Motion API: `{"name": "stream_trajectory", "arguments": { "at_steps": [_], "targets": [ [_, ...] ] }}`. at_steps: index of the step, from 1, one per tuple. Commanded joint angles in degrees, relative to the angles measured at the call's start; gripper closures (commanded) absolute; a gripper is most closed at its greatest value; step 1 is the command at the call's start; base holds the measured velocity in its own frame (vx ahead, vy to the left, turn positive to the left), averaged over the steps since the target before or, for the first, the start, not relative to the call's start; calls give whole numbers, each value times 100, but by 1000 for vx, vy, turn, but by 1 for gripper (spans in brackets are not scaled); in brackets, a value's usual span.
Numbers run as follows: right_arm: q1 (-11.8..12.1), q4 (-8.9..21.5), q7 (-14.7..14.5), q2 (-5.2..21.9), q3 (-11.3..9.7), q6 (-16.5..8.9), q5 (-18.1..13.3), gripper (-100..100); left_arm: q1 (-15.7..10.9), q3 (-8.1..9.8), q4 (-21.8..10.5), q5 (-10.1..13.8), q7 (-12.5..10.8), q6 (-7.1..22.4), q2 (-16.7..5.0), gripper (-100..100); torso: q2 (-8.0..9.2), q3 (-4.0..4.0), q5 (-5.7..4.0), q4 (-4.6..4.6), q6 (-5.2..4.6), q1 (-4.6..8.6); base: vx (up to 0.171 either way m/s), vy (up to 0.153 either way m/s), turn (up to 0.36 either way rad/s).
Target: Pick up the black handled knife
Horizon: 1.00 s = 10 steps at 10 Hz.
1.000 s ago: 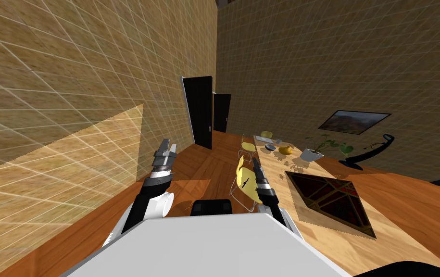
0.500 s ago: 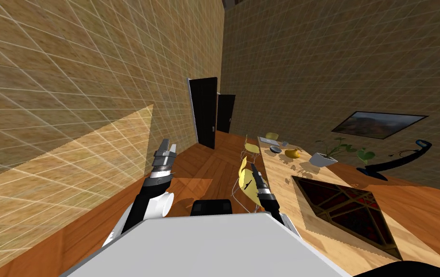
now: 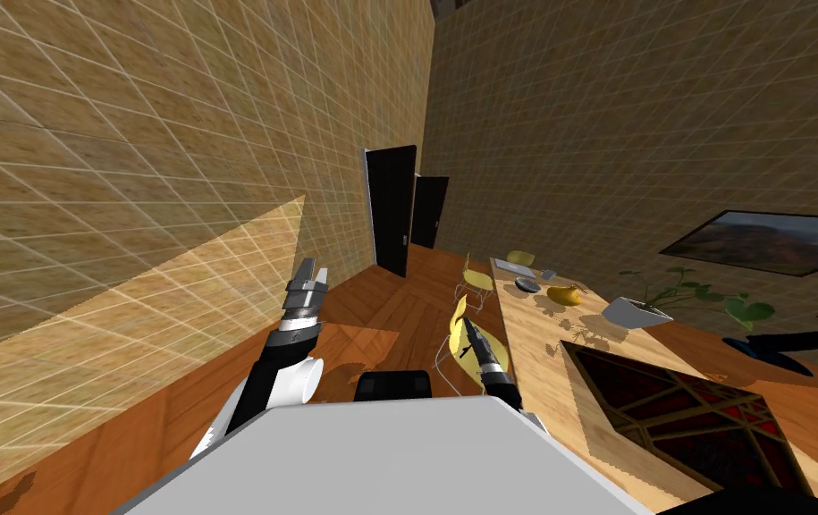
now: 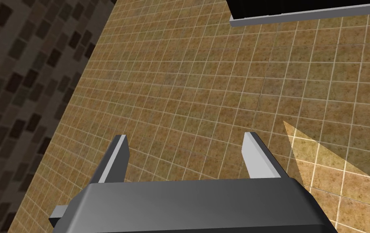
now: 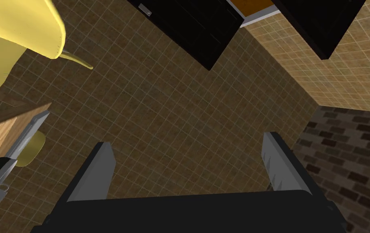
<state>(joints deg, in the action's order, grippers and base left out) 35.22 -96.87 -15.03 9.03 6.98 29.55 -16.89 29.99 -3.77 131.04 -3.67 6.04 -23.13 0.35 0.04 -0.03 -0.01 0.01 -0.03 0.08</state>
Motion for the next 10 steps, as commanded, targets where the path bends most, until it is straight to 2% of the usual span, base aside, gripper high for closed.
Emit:
{"name": "stream_trajectory", "arguments": {
  "at_steps": [1, 2, 5, 6, 7, 8, 9, 10],
  "targets": [
    [19, 286, -122, 54, 34, -95, -186, -100, 0, 0, 0, 0, 0, 0, 0, 0, 0, 0, 0, 0, 0, 0, -10, -7, 152],
    [19, 400, -122, 54, 34, -95, -186, -100, -1, 0, 0, 0, 0, 0, 0, 0, -1, 0, 0, 0, 3, -1, -7, -7, 110],
    [35, 911, -354, 131, 86, -153, -507, -100, 0, 0, 0, 0, 0, 0, 0, 0, -3, 2, 0, 0, 0, 0, -5, -10, 159],
    [35, 1071, -354, 131, 86, -153, -507, -100, -1, 0, 0, 0, 0, 0, 0, 0, -4, 2, 0, 0, 4, 1, -1, -15, 93],
    [33, 1254, -470, 174, 105, -175, -668, -100, 0, 0, 0, 0, 0, 0, 0, 0, -4, 2, 0, -1, -1, 2, -1, -16, 176],
    [33, 1410, -470, 174, 105, -175, -668, -100, 0, 0, 0, 0, 0, 0, 0, 0, -6, 3, 0, 0, 3, 3, 0, -17, 93],
    [26, 1592, -584, 222, 119, -192, -829, -100, 0, 0, 0, 0, 0, 0, 0, 0, -5, 3, 0, -1, -1, 2, 0, -15, 181],
    [26, 1750, -584, 222, 119, -192, -829, -100, 0, 0, 0, 0, 0, 0, 0, 0, -5, 3, 0, -1, 2, 3, 0, -16, 84]
  ]
}}
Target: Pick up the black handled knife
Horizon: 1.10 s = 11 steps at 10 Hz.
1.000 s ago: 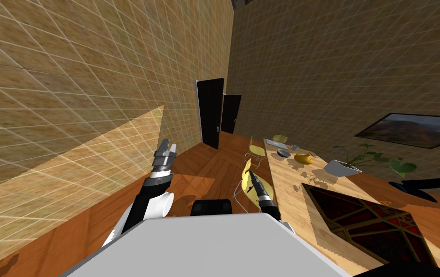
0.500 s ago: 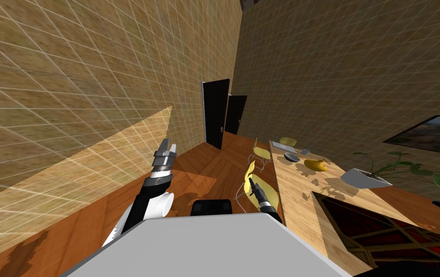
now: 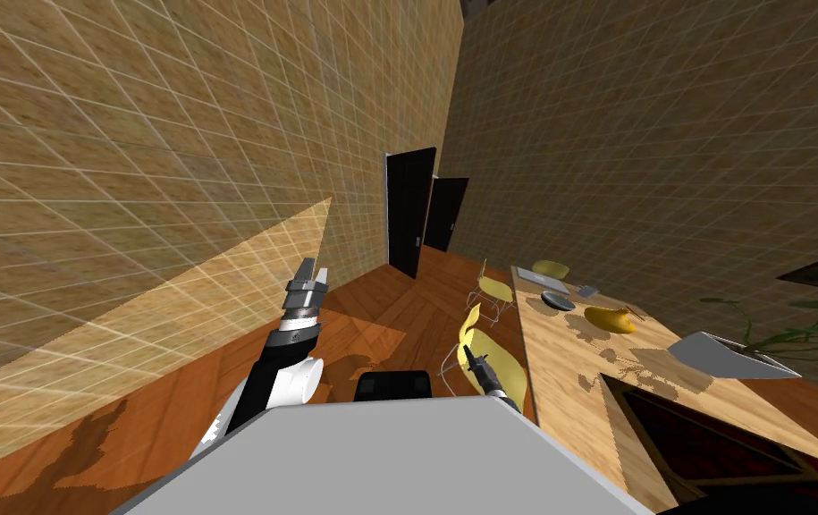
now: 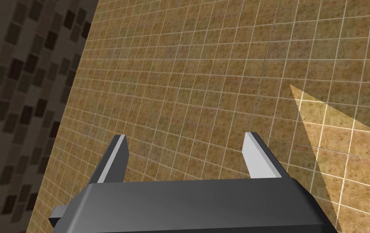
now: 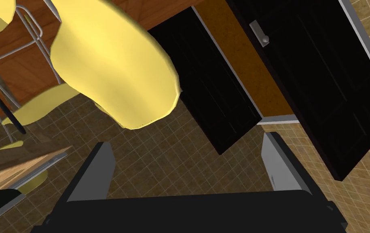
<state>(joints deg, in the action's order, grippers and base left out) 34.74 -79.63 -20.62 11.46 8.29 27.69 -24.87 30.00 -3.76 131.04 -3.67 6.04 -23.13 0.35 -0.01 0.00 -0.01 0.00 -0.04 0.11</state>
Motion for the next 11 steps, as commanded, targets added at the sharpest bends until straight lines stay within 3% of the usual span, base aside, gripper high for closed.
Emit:
{"name": "stream_trajectory", "arguments": {
  "at_steps": [1, 10, 11],
  "targets": [
    [61, 286, -137, 31, -3, -18, -190, -100, 0, 0, 0, 0, 0, 0, 0, 0, 0, 0, 0, 0, 0, 0, 2, -18, 153],
    [-60, 1679, -557, 315, -23, -12, -794, -100, 0, 0, 0, 0, 0, 0, 0, 0, -4, 2, -1, 0, 2, 4, 4, -25, 116],
    [-60, 1679, -557, 315, -23, -12, -794, -100, 0, 0, 0, 0, 0, 0, 0, 0, -4, 2, 0, -1, -1, 4, 5, -15, -8]
  ]
}}
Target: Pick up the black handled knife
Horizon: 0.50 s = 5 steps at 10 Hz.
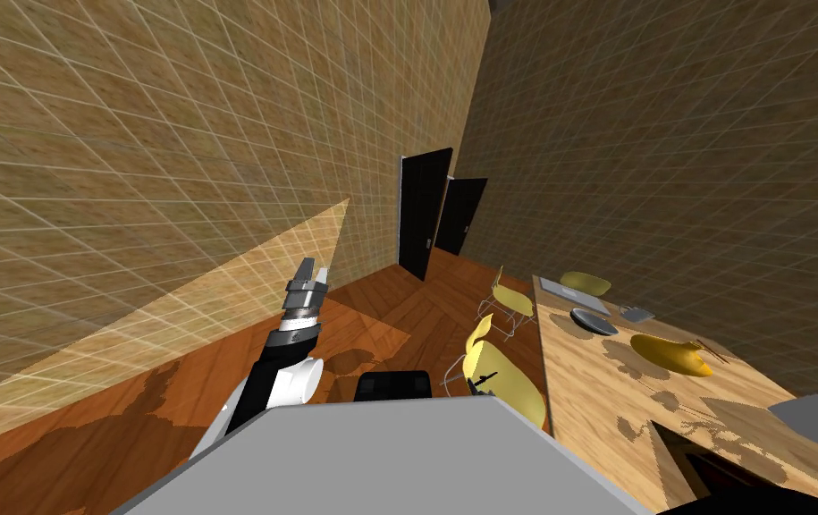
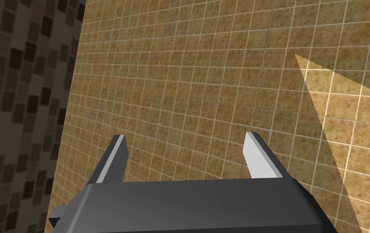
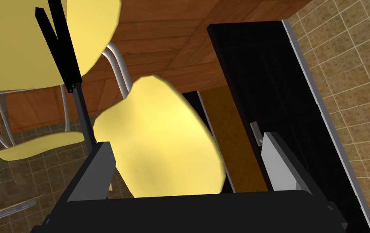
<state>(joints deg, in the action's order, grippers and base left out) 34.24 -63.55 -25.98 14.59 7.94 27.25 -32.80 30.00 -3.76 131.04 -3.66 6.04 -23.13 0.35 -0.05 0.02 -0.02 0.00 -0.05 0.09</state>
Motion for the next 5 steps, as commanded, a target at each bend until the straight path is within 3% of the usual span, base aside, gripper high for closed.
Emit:
{"name": "stream_trajectory", "arguments": {
  "at_steps": [1, 5],
  "targets": [
    [-56, 286, -116, 90, -6, 46, -141, -100, 0, 0, 0, 0, 0, 0, 0, 0, 0, 0, 0, 0, 0, 0, 9, -18, 150],
    [-163, 872, -293, 281, -56, 91, -403, -100, 0, 0, 0, 0, 0, 0, 0, 0, -1, 1, -1, 0, 0, 6, 11, -32, 99]
  ]
}}
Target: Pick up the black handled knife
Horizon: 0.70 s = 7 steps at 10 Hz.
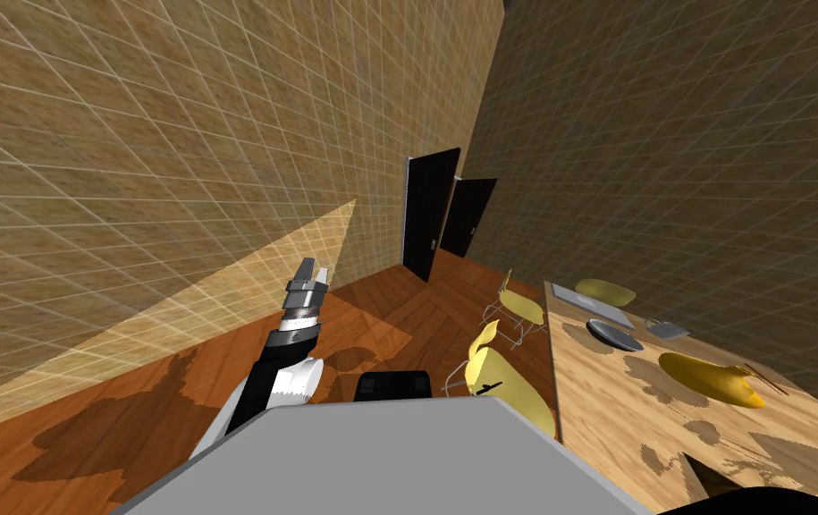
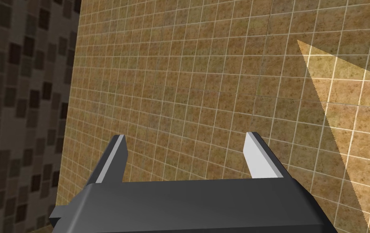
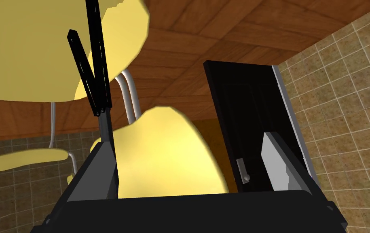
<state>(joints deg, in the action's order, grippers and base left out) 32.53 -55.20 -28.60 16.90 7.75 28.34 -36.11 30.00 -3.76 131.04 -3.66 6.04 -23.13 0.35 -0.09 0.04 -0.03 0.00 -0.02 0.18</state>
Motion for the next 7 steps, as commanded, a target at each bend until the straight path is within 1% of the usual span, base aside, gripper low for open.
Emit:
{"name": "stream_trajectory", "arguments": {
  "at_steps": [1, 2, 3, 4, 5, 7],
  "targets": [
    [-51, 286, -112, 149, -68, 12, -193, -100, 0, 0, 0, 0, 0, 0, 0, 0, 0, 0, 0, 0, 0, 0, 16, -55, 188],
    [-112, 526, -188, 249, -102, 46, -308, -100, 0, 0, 0, 0, 0, 0, 0, 0, -1, 1, -1, -1, -1, 7, 21, -65, 168],
    [-112, 630, -188, 249, -102, 46, -308, -100, 0, 0, 0, 0, 0, 0, 0, 0, -3, 2, -2, -1, -1, 11, 22, -52, 50],
    [-176, 799, -259, 349, -138, 83, -416, -100, 1, 1, 0, 0, 0, 0, 0, 0, -4, 2, -2, -1, -4, 6, 22, -35, 68],
    [-176, 861, -259, 349, -138, 83, -416, -100, 1, 0, 0, 0, 0, 0, 0, 0, -4, 3, 0, -1, -2, 0, 13, -27, 54],
    [-309, 1268, -384, 539, -218, 166, -608, -100, 0, 0, 0, 0, 0, 0, 0, 0, -3, 2, 0, -1, -1, -2, 21, -37, 118]
  ]
}}
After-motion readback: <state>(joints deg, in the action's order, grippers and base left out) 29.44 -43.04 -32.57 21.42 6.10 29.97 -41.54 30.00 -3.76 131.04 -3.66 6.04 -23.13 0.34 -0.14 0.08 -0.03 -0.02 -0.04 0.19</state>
